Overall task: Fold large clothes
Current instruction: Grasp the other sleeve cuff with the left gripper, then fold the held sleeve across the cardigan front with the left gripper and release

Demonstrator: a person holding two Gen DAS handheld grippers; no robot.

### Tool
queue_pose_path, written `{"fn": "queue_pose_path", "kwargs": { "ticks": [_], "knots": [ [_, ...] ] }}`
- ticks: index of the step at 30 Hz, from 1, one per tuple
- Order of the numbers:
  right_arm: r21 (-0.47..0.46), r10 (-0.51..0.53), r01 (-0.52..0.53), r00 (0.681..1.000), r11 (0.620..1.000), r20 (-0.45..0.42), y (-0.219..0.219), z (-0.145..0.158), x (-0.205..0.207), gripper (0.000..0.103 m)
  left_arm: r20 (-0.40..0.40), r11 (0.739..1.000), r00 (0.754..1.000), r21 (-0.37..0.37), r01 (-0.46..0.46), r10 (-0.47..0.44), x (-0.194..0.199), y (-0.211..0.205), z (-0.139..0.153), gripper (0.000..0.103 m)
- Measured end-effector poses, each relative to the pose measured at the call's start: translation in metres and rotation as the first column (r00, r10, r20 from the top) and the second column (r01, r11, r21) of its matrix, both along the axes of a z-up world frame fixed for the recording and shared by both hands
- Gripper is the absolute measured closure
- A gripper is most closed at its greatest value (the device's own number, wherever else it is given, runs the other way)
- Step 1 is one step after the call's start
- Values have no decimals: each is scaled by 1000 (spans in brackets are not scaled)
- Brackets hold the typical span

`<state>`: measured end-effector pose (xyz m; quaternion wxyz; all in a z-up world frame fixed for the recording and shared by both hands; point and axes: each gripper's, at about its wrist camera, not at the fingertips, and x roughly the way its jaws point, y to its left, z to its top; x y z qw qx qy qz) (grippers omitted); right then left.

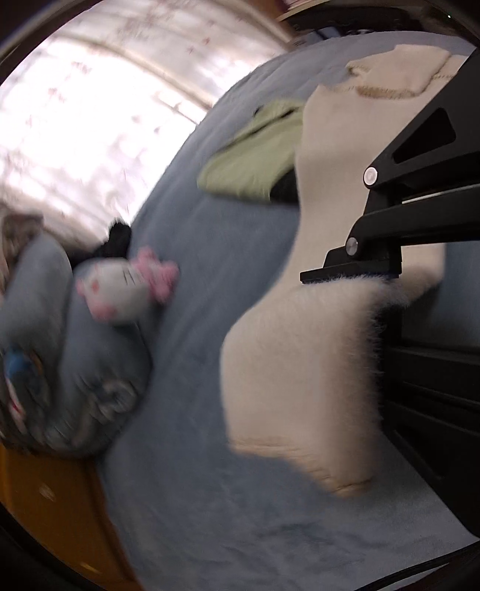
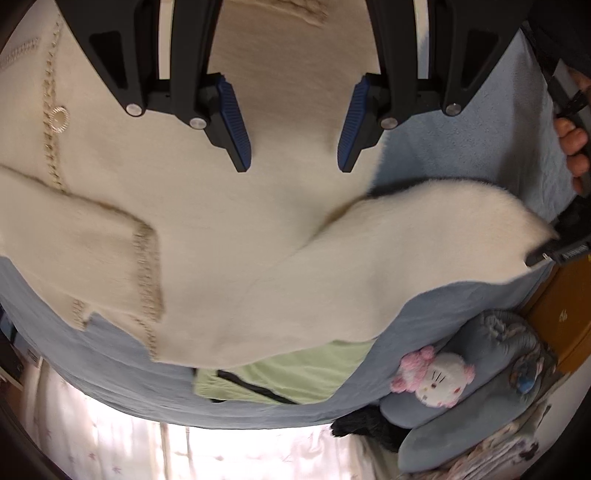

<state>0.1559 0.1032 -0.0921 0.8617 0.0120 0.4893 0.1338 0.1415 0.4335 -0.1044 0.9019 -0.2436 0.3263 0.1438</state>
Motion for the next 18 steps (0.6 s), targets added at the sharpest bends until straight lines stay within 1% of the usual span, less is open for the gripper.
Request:
{"fn": "queue_pose_path", "kwargs": {
  "ticks": [2, 4, 6, 8, 9, 12, 13, 15, 16, 17, 18],
  "knots": [
    [14, -18, 18, 1000, 1000, 8, -12, 5, -3, 54, 29, 997, 997, 29, 68, -68, 6, -31, 21, 97],
    [26, -37, 37, 999, 999, 18, -25, 10, -6, 54, 44, 989, 989, 50, 137, -139, 14, -60, 37, 97],
    [34, -61, 60, 998, 998, 31, -42, 15, -10, 54, 48, 973, 973, 67, 220, -224, 22, -99, 48, 97],
    [40, -85, 83, 996, 996, 40, -57, 19, -13, 54, 40, 947, 948, 73, 312, -315, 31, -143, 52, 97],
    [43, -98, 96, 994, 994, 43, -66, 20, -14, 54, 31, 936, 937, 74, 344, -347, 37, -159, 53, 97],
    [46, -152, 150, 987, 988, 46, -101, 21, -19, 54, -33, 890, 893, 70, 451, -450, 53, -222, 38, 97],
    [46, -165, 163, 985, 986, 44, -109, 20, -19, 54, -47, 880, 882, 67, 471, -469, 58, -237, 31, 97],
    [46, -203, 201, 979, 979, 37, -133, 17, -22, 54, -96, 848, 848, 59, 527, -521, 65, -273, 12, 97],
    [45, -214, 213, 976, 976, 34, -142, 15, -23, 54, -117, 833, 833, 63, 549, -540, 69, -289, 3, 97],
    [43, -235, 233, 972, 971, 27, -155, 13, -24, 54, -148, 814, 812, 68, 578, -564, 72, -308, -10, 97],
    [43, -245, 244, 969, 969, 22, -163, 11, -25, 54, -173, 801, 798, 71, 595, -577, 76, -320, -20, 97]
  ]
}}
